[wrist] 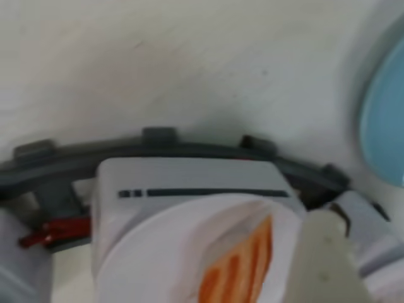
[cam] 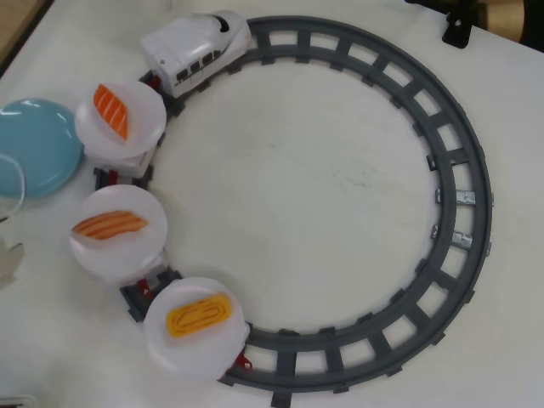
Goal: Pick up the sushi from the Shinkansen and put it on the blue dish
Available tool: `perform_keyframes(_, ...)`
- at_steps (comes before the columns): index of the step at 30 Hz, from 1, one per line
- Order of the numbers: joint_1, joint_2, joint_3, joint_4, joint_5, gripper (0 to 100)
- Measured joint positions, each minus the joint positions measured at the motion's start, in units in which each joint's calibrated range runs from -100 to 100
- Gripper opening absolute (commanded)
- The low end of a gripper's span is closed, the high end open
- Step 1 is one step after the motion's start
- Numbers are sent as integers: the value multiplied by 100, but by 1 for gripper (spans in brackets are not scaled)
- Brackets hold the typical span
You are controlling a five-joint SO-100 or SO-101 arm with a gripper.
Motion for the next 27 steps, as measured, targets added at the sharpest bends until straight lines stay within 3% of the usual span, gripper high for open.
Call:
perform_keyframes(7,654,2041,-2306,891,-31,29)
perform_keyframes(19,1414,4192,-4016,916,-98,30)
perform_keyframes(27,1479,4572,-4547,941,-305,8)
